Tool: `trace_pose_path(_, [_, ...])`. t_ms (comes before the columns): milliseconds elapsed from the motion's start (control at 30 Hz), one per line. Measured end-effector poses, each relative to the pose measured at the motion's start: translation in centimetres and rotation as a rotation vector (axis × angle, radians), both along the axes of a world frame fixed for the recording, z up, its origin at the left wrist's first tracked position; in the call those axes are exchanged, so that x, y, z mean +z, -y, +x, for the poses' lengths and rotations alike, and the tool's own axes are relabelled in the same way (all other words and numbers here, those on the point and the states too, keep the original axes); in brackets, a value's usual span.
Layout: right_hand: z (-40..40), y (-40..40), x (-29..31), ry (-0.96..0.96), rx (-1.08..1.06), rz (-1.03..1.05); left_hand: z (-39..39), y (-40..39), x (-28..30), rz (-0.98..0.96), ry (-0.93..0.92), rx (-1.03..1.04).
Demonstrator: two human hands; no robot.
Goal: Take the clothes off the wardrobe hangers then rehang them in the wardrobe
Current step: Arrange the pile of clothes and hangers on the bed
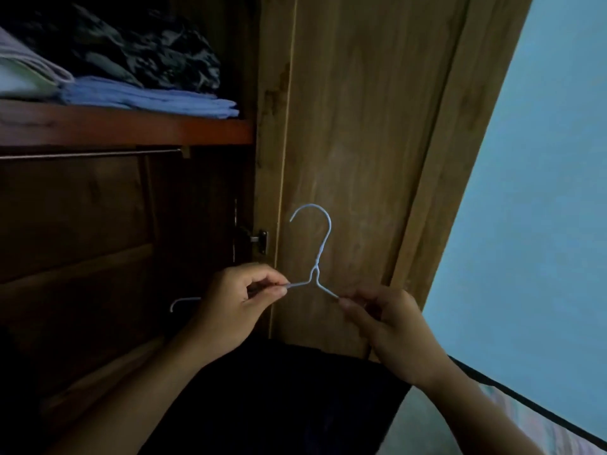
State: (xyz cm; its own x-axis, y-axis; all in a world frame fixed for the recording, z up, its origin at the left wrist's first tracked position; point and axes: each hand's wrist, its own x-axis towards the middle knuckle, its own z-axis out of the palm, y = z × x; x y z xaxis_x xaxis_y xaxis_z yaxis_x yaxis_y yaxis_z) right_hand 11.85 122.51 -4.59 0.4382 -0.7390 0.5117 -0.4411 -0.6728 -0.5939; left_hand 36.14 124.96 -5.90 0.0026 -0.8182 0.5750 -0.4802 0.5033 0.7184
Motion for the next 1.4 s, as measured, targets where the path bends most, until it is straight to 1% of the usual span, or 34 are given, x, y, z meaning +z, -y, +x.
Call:
trace_pose_path(100, [4.0,0.8,0.7,-0.03,0.071,0.024,3.9,-0.6,0.4,-0.013,-0.013,0.014])
trace_pose_path(267, [11.3,1.8,0.9,0.04,0.206,0.142,10.5,-1.0,0.2,-0.041,-0.011,0.1])
trace_pose_path(367, [15.2,2.0,0.7,0.063,0.298,0.241,14.4,-1.3,-0.4,-0.016,-0.011,0.134])
trace_pose_path(500, [20.0,2.1,0.4,0.026,0.389,0.358,19.3,-1.4,-1.1,0.014,0.066,0.183])
trace_pose_path(633, [24.4,2.3,0.3,-0.042,0.472,0.534,23.1,-1.7,-1.8,0.07,0.121,0.255])
trace_pose_path(733, [27.7,2.2,0.3,-0.051,0.523,0.67,25.2,-2.0,-1.8,0.113,0.151,0.336])
trace_pose_path(867, [31.6,2.0,0.2,-0.028,0.576,0.763,27.6,-2.5,-1.7,0.129,0.237,0.446])
trace_pose_path(933, [33.3,1.9,0.2,-0.003,0.587,0.787,28.7,-3.2,-1.5,0.127,0.323,0.564])
trace_pose_path(1000, [35.1,1.5,0.2,0.016,0.598,0.827,29.7,-4.7,-1.1,0.139,0.417,0.731])
trace_pose_path(1133, [38.7,1.4,0.2,0.02,0.6,0.863,31.3,-8.9,-0.9,0.243,0.613,1.027])
trace_pose_path(1200, [40.5,1.3,0.3,0.031,0.591,0.866,31.5,-10.7,-1.1,0.219,0.675,1.126])
trace_pose_path(1233, [41.4,1.0,0.3,0.034,0.591,0.86,31.6,-11.5,-1.2,0.216,0.697,1.159])
trace_pose_path(1300, [43.3,0.5,0.4,0.048,0.603,0.837,32.0,-12.8,-1.7,0.273,0.714,1.229])
trace_pose_path(1400, [45.8,-0.3,0.9,0.066,0.633,0.818,32.7,-14.1,-2.4,0.349,0.658,1.276])
